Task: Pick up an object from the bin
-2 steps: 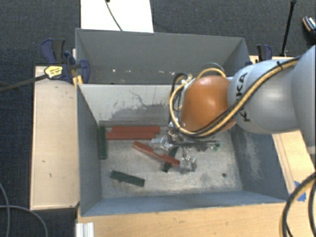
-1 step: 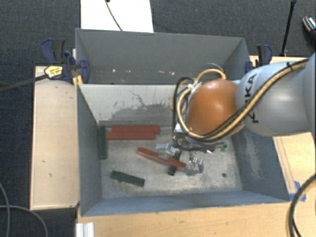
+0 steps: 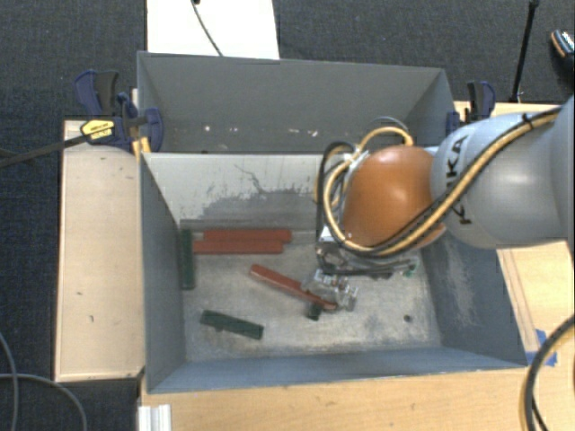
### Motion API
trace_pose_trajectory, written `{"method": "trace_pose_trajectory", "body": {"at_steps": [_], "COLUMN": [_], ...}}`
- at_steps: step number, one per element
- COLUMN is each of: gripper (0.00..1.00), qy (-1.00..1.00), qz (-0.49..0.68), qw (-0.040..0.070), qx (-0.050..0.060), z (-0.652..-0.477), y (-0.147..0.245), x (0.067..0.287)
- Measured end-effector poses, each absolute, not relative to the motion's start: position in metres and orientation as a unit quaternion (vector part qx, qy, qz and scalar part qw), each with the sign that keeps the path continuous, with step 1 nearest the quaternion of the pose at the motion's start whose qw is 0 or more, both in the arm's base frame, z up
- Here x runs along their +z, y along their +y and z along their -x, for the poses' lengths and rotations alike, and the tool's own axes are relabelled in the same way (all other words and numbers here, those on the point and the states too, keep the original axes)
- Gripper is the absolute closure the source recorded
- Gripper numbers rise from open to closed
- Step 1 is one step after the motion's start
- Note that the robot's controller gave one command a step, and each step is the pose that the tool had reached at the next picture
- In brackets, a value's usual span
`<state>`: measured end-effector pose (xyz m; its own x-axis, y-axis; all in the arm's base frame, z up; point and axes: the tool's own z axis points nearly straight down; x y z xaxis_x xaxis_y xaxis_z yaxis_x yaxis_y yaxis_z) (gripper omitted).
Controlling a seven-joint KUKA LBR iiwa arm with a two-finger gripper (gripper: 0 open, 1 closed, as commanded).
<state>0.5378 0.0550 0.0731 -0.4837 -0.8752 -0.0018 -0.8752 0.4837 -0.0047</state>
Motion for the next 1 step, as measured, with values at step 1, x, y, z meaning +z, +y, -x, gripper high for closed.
{"method": "trace_pose_trajectory", "body": {"at_steps": [1], "gripper": [1.00], "qy": [0.862], "qz": [0.506], "qw": [0.005], "qx": [-0.002], "z": [-0.5402], "y": [0.0555], "x": [0.2032]}}
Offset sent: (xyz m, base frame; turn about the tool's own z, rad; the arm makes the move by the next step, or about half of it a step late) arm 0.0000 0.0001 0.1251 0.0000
